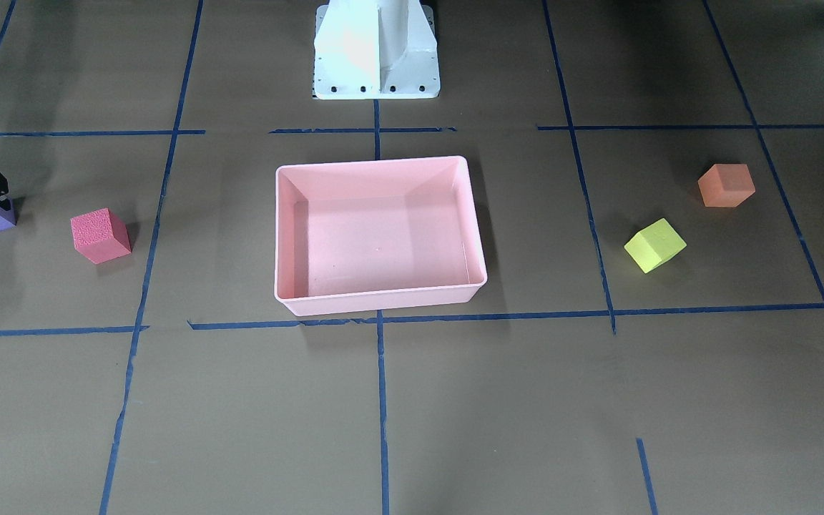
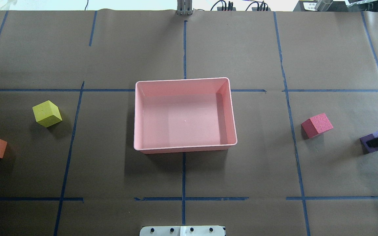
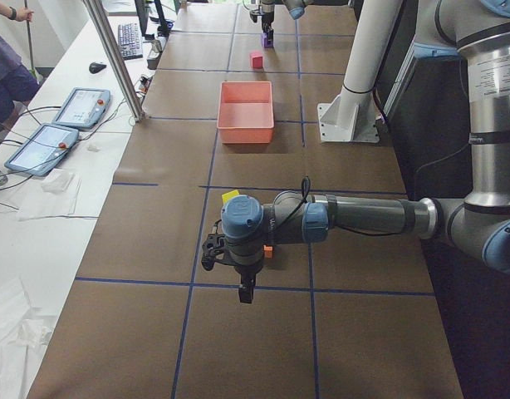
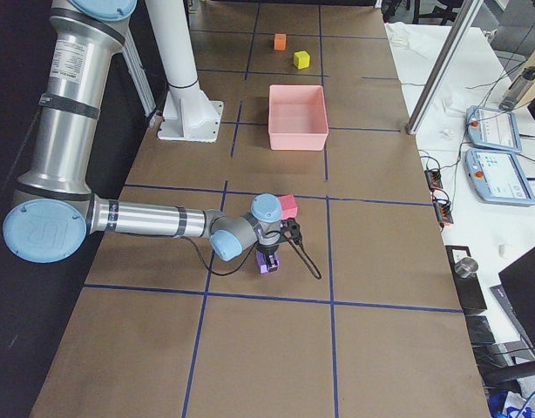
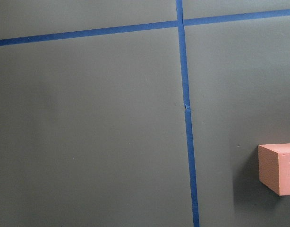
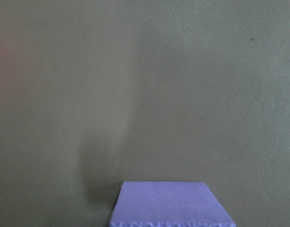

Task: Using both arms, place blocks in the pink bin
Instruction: 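Carry the purple cube with the right gripper into the pink bin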

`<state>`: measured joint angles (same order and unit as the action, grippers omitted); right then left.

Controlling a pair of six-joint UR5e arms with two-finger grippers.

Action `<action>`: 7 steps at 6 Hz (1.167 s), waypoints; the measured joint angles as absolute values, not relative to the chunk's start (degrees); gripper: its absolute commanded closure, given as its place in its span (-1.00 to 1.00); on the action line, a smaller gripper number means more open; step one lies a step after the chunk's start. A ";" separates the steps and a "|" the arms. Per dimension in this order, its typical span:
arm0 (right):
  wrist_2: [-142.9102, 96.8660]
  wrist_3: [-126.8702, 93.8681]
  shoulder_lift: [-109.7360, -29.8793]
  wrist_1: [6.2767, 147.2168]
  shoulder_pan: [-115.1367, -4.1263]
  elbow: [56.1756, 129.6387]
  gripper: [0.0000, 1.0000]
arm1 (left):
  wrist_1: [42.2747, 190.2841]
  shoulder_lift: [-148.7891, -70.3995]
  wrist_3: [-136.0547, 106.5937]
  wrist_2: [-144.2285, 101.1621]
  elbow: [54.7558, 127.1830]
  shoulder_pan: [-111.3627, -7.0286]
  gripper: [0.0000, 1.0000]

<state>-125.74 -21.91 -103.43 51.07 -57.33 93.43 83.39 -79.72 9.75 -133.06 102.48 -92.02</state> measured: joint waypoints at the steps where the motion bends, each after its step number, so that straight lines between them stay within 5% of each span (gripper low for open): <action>1: -126.44 -22.18 -103.10 52.19 -57.32 95.52 0.15 | 83.37 -79.72 9.76 -133.06 102.48 -92.02 -1.00; 4: -128.45 -34.46 -91.26 77.86 -56.03 112.80 0.15 | 83.50 -79.74 9.76 -133.07 102.62 -92.02 -1.00; 7: -122.88 -57.26 -61.82 99.10 -43.67 110.00 0.13 | 83.58 -79.84 9.82 -133.07 103.04 -91.99 -1.00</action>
